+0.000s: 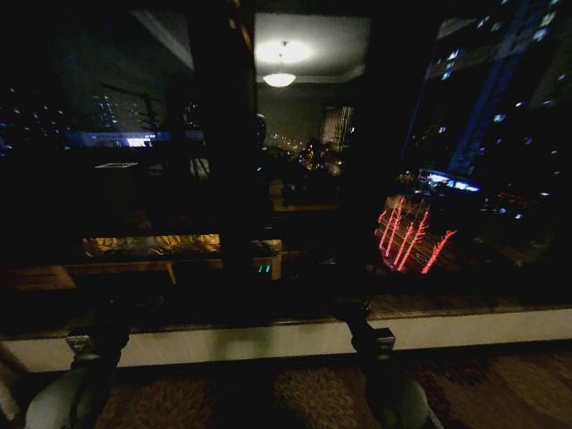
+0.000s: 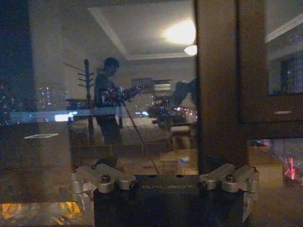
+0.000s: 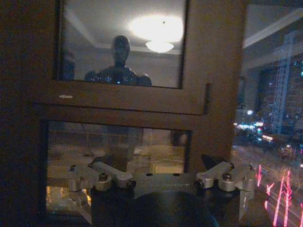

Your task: Open the curtains by pulling them apart, changing their state from closed to fully open.

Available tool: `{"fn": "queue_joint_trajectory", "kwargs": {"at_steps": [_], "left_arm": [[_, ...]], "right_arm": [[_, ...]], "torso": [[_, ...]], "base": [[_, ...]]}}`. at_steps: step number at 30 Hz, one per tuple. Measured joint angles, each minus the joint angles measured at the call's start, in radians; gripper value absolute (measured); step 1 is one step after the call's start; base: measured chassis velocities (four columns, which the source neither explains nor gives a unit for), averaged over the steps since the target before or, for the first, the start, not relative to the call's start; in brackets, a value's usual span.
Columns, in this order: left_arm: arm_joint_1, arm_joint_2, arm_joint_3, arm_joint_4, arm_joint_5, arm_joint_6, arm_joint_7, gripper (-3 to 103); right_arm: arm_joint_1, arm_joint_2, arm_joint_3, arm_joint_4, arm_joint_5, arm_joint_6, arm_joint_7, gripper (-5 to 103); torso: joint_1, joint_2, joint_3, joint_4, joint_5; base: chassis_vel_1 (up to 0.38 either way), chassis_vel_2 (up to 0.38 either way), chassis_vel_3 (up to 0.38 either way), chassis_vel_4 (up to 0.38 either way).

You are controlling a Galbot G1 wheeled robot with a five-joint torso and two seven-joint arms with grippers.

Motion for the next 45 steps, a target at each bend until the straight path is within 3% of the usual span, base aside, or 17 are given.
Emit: {"fn": "queue_joint_trajectory", "kwargs": {"at_steps": [21, 45], "left_arm": [[0.007, 0.0, 0.003, 0.006, -0.003, -0.019, -0.001, 100], [0.003, 0.003, 0.001, 0.017, -0.005, -0.03, -0.002, 100]], "right_arm": [[-0.009, 0.014, 0.002, 0.008, -0.003, 0.001, 0.006, 100], [-0.013, 0.016, -0.003, -0.005, -0.027, 0.002, 0.008, 100]], "torso": [[0.0, 0.0, 0.0, -0.0001, 0.0001], [0.0, 0.0, 0.0, -0.0002, 0.0001]], "base": [[-0.098, -0.396, 0.095, 0.388], [0.08, -0.352, -0.081, 0.353]]}}
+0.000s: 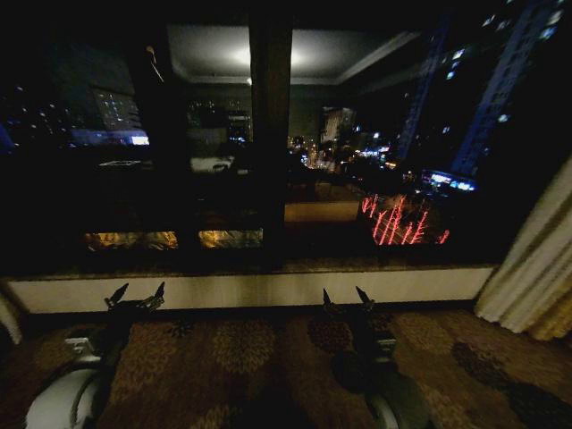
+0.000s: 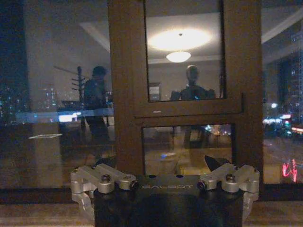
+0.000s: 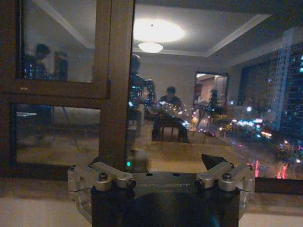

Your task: Open the curtains by pulling them apart, changing their state from closed to fully open.

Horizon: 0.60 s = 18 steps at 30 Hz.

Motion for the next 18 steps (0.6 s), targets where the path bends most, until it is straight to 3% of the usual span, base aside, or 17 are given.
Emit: {"fn": "queue_joint_trajectory", "kwargs": {"at_steps": [9, 13, 16, 18], "left_arm": [[0.0, 0.005, 0.001, 0.013, -0.002, -0.009, -0.001, 100], [0.0, 0.005, -0.001, 0.017, -0.003, -0.014, -0.002, 100], [-0.002, 0.004, 0.002, 0.027, -0.004, -0.02, -0.002, 100], [-0.002, 0.003, 0.004, 0.028, -0.012, -0.021, -0.002, 100]], "right_arm": [[-0.005, 0.012, -0.004, -0.007, -0.03, 0.005, -0.006, 100], [-0.007, 0.014, -0.004, -0.009, -0.03, 0.012, -0.006, 100], [-0.013, 0.014, -0.002, -0.01, -0.033, 0.016, -0.005, 100], [-0.014, 0.014, -0.001, -0.01, -0.033, 0.016, -0.005, 100]], "torso": [[0.0, 0.0, 0.0, 0.0003, -0.0006], [-0.001, 0.001, -0.001, 0.0009, 0.0007], [-0.001, 0.001, -0.001, -0.0006, -0.0002], [0.0, 0.0, 0.0, -0.0001, -0.0001]], "base": [[0.216, -0.321, -0.204, 0.312], [0.182, -0.065, -0.185, 0.164], [0.008, 0.005, -0.038, 0.018], [-0.014, 0.023, 0.028, -0.012]]}}
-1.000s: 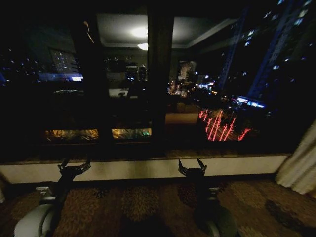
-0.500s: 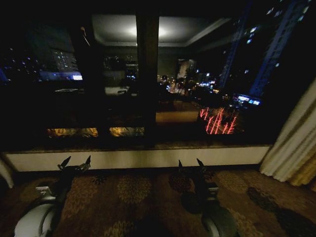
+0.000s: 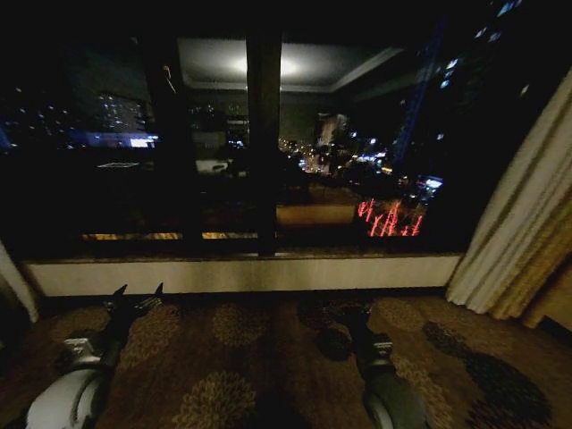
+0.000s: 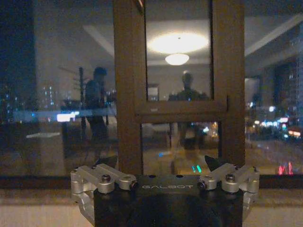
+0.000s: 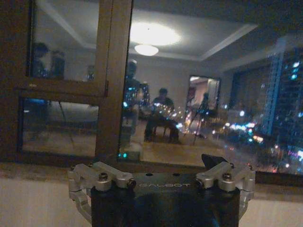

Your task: Open the curtains by pulling them apart, changing their state from closed to fully open.

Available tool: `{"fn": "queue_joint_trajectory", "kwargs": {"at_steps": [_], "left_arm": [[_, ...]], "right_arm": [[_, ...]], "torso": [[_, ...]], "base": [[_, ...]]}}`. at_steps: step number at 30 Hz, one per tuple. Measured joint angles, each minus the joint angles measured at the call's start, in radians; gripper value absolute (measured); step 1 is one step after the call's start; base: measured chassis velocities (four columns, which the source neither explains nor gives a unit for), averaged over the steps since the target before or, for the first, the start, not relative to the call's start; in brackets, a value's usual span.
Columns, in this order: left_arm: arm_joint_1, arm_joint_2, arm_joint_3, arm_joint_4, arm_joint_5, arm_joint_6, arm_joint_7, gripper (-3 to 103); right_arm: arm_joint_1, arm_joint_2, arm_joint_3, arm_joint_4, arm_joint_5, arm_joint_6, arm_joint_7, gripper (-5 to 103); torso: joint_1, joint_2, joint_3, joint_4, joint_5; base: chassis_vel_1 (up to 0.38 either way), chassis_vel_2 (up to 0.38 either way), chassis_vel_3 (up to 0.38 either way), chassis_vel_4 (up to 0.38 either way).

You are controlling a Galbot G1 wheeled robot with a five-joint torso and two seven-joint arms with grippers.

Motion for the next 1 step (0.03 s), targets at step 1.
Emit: {"fn": "queue_joint_trajectory", "kwargs": {"at_steps": [1], "left_arm": [[0.0, 0.0, 0.0, 0.0, 0.0, 0.0, 0.0, 100]], "right_arm": [[0.0, 0.0, 0.0, 0.0, 0.0, 0.0, 0.0, 100]], "torso": [[0.0, 0.0, 0.0, 0.0, 0.0]], "base": [[-0.028, 0.046, 0.056, -0.023]]}}
